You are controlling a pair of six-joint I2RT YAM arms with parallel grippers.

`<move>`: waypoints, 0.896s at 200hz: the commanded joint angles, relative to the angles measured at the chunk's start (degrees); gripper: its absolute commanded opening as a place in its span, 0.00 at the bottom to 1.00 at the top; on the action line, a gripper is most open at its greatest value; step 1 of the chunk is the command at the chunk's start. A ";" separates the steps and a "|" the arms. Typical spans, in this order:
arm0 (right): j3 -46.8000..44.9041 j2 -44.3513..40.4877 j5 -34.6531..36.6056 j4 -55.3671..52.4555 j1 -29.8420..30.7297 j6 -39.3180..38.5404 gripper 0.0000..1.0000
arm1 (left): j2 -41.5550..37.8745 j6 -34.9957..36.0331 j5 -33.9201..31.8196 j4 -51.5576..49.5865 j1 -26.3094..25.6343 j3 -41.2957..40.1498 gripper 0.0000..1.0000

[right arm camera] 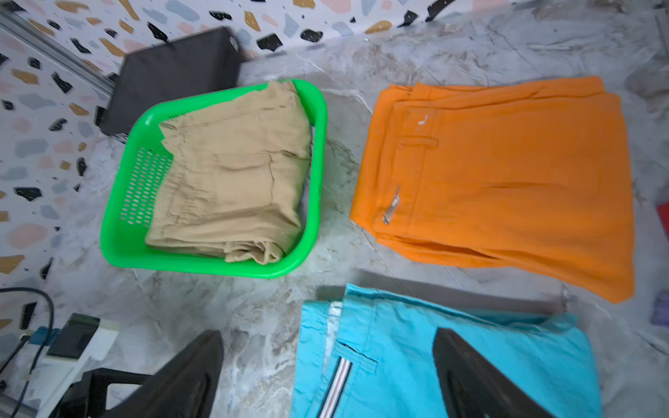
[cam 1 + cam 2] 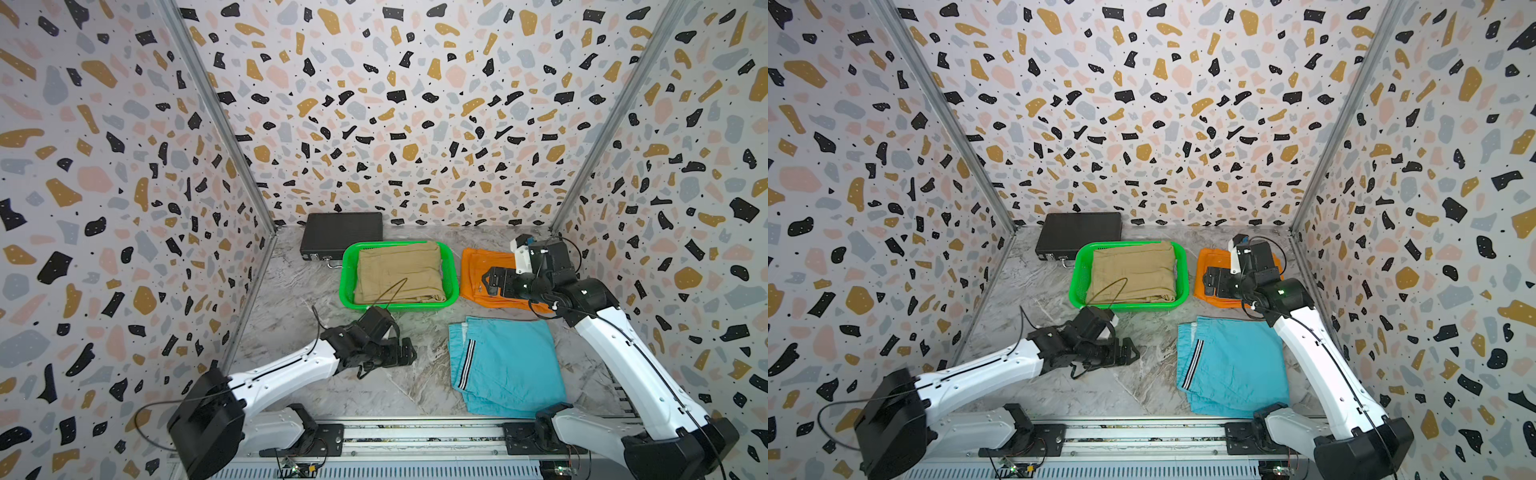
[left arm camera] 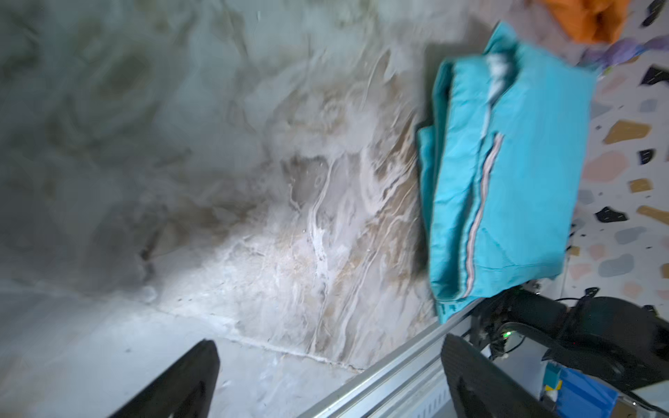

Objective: Put the folded long pants in the basket
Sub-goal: Pick up the long pant at the center of the board.

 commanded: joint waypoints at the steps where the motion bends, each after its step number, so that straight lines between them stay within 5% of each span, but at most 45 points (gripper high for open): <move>1: -2.07 -2.42 4.37 -1.56 -0.28 1.81 1.00 | 7.57 -3.43 1.52 13.99 -3.17 2.09 1.00; 136: -4.48 -5.38 7.15 -2.33 -0.81 3.07 1.00 | 38.78 0.50 11.52 10.26 -7.53 22.12 0.89; 179: -5.01 -6.39 7.73 -2.36 -0.81 2.91 1.00 | 44.25 0.72 13.88 6.98 -7.91 26.45 0.63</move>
